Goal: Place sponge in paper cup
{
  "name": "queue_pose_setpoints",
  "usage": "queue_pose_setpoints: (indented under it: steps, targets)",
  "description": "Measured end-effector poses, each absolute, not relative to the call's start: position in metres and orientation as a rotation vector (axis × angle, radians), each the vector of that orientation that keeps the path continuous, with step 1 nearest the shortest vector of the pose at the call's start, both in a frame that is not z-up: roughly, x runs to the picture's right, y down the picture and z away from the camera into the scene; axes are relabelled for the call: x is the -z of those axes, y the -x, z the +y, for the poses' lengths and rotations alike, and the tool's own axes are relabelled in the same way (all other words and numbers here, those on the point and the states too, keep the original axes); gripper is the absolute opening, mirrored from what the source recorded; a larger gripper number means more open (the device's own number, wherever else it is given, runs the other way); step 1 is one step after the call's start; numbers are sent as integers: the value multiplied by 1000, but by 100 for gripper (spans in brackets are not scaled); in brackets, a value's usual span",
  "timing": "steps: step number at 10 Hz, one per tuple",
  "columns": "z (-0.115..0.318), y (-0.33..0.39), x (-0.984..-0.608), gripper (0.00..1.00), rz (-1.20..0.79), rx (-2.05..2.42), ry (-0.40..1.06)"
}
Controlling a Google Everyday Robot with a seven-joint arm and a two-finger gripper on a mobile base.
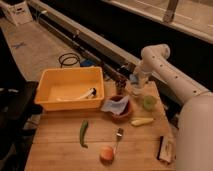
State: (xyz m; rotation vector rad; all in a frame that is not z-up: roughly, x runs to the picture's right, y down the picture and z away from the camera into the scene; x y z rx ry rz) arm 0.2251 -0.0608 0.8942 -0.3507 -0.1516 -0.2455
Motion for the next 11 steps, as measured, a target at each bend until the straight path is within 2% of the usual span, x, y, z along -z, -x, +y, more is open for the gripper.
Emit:
queue_pose_setpoints:
  steps: [1, 2, 11]
  targets:
    - [-58, -228, -896, 71, -149, 236, 363]
    - [-55, -229, -898, 74, -149, 230, 376]
    - [-47, -233, -878, 74, -216, 231, 376]
